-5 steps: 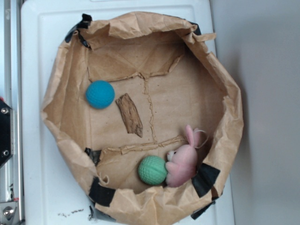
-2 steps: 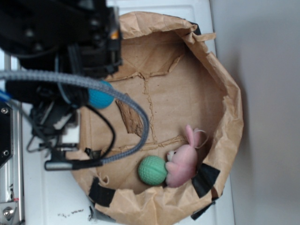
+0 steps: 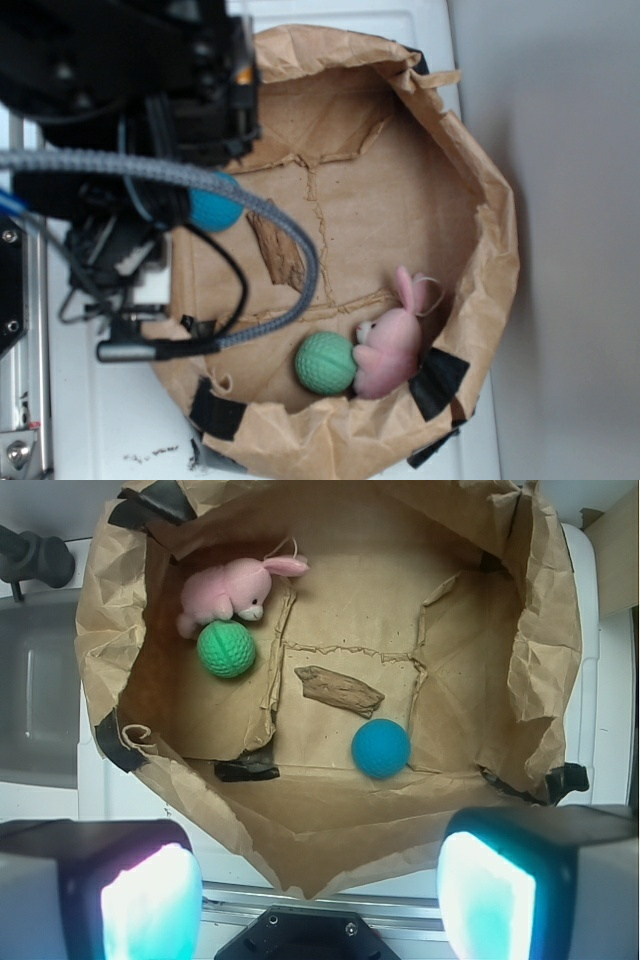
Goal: Grab the wood chip.
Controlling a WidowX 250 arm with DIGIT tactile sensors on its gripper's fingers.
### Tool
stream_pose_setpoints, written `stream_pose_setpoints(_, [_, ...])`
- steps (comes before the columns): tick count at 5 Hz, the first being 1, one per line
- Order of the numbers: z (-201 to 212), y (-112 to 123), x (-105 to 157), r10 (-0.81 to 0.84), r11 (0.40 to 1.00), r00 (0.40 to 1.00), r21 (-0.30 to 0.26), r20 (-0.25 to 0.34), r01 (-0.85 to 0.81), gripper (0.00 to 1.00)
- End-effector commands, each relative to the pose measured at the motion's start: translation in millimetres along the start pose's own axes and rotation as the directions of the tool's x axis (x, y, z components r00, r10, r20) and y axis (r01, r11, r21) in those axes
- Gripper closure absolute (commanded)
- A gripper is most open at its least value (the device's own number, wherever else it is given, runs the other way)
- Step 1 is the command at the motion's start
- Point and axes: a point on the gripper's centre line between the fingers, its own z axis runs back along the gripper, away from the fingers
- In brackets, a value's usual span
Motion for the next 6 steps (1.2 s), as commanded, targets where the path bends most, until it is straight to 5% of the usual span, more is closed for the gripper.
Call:
stream_pose_setpoints(1, [-9.6,8.2,-4.0,-0.094,0.995,0.995,0.021,0.025,0.093,0.00])
stream_pose_setpoints(4, [-72.4,-3.3,-39.2,-0.256,0.964,0.965,0.056,-0.056,0.259,0.00])
stream_pose_setpoints(6, [-45.5,-13.0,-32.5,-0.198,0.980,0.980,-0.037,-0.012,0.197,0.00])
